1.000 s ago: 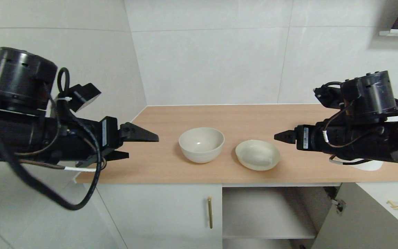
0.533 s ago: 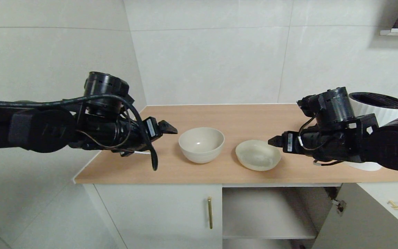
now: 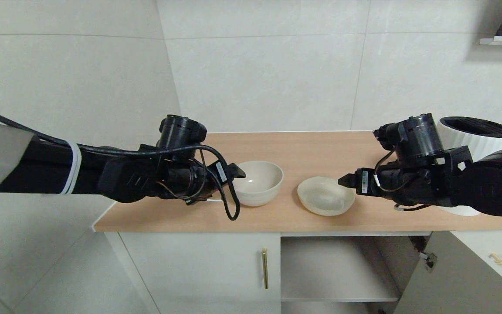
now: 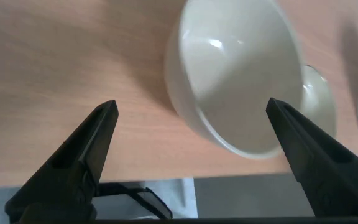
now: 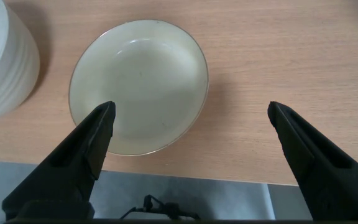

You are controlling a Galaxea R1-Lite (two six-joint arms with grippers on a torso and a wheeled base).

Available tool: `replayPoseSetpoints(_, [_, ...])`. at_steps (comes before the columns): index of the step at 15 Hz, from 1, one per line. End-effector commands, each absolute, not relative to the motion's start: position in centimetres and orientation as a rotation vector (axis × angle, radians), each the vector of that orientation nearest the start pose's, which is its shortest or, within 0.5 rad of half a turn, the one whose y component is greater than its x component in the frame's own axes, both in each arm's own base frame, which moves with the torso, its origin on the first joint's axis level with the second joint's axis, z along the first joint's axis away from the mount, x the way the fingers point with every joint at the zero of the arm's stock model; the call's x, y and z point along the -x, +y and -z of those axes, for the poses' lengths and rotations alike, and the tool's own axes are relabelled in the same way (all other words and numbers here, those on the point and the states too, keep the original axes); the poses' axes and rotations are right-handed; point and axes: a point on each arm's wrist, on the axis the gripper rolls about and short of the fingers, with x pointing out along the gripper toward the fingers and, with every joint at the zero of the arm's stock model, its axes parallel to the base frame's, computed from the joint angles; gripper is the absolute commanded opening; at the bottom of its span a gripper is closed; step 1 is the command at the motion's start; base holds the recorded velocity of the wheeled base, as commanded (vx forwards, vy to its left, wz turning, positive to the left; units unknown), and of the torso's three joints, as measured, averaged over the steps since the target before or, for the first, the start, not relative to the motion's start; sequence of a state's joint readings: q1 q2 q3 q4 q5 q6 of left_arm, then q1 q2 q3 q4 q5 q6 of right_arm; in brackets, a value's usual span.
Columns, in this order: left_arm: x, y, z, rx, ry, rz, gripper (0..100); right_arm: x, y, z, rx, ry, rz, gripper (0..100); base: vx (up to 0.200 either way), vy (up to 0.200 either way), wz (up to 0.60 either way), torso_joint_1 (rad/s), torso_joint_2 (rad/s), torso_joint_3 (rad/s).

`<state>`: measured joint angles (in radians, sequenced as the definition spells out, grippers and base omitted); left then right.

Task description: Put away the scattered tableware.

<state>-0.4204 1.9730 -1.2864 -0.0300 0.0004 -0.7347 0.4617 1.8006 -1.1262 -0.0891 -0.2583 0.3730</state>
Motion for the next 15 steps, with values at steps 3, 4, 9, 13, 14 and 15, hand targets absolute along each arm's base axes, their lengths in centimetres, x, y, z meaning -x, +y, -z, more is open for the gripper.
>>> replayPoseSetpoints(3, [-35.36,-16.06,-14.94,0.553,0.784,0.14,100,-30.38,14.47,-18.61,-0.156,0.574,-0.092,100,0.0,0.0,0.0,0.0,0.0,0.0])
replayPoseSetpoints(4, [-35.44,-16.1,-15.03,0.556,0.781,0.141,100,-30.37,14.47,-18.57,-0.155,0.576,-0.091,100,0.0,0.0,0.0,0.0,0.0,0.0])
replayPoseSetpoints(9, [-35.6,-16.17,-14.75,0.554,0.787,0.138,0,-30.32,14.5,-18.62,-0.156,0.575,-0.095,100,0.0,0.0,0.0,0.0,0.0,0.0])
replayPoseSetpoints(13, [-35.4,-16.08,-15.17,0.556,0.78,0.141,0,-30.35,14.46,-18.66,-0.156,0.573,-0.092,100,0.0,0.0,0.0,0.0,0.0,0.0])
replayPoseSetpoints(14, [-35.32,-16.05,-15.33,0.557,0.777,0.143,0,-30.35,14.46,-18.66,-0.156,0.573,-0.092,100,0.0,0.0,0.0,0.0,0.0,0.0])
replayPoseSetpoints(15, [-35.26,-16.01,-15.4,0.557,0.777,0.143,0,-30.41,14.49,-18.56,-0.154,0.576,-0.092,100,0.0,0.0,0.0,0.0,0.0,0.0])
